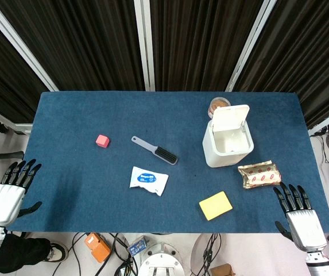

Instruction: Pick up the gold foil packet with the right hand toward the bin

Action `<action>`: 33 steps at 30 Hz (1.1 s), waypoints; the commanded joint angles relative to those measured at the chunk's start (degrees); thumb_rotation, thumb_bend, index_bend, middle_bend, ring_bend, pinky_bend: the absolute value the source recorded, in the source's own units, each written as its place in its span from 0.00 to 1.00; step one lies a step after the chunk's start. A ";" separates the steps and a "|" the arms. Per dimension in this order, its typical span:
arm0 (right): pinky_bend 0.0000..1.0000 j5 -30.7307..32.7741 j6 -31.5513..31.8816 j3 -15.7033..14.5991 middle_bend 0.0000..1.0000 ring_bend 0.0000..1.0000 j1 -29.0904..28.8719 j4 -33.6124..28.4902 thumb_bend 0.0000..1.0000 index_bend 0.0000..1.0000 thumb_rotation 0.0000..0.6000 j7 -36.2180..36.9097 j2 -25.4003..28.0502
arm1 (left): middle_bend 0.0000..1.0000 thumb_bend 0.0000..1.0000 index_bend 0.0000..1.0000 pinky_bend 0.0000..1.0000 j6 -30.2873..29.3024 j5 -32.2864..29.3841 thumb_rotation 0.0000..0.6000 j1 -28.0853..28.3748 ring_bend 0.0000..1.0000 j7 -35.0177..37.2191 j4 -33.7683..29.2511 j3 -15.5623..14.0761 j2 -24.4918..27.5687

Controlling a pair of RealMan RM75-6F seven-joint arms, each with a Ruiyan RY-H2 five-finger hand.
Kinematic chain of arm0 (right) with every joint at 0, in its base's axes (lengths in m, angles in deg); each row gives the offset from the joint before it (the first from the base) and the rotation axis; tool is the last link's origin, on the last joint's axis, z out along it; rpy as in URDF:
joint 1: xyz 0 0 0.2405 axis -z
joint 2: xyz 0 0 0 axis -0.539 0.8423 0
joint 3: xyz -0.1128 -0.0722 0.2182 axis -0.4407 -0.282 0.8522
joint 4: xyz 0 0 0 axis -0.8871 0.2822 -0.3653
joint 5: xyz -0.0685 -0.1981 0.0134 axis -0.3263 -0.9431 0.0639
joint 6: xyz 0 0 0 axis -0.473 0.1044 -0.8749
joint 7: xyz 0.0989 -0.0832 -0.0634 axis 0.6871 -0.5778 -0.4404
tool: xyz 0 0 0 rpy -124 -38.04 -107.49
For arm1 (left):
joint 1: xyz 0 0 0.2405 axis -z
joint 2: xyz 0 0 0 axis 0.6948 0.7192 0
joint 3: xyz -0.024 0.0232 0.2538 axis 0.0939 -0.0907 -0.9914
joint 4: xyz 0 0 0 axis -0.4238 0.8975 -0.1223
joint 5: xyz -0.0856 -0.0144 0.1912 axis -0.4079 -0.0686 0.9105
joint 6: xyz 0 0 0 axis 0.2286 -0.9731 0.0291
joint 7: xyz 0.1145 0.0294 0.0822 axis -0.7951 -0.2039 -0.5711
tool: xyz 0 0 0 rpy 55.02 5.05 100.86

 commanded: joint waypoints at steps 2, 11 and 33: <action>0.00 0.28 -0.25 0.07 0.00 0.00 -0.12 -0.19 0.37 0.00 1.00 0.17 0.11 | 0.00 0.09 0.00 0.00 0.11 -0.15 1.00 0.04 0.00 0.02 0.03 0.07 -0.03; 0.00 7.45 -7.34 4.99 0.00 0.00 -4.99 -2.03 0.37 0.00 1.00 1.83 1.47 | 0.00 0.09 0.00 0.00 1.04 -0.73 1.00 0.40 0.00 -0.18 -0.34 0.24 0.15; 0.34 35.54 -38.69 11.36 0.32 0.27 -24.99 4.62 0.37 0.51 1.00 -6.15 -4.01 | 0.00 0.09 0.00 0.00 0.11 -0.42 1.00 0.17 0.00 1.25 -0.22 0.36 0.53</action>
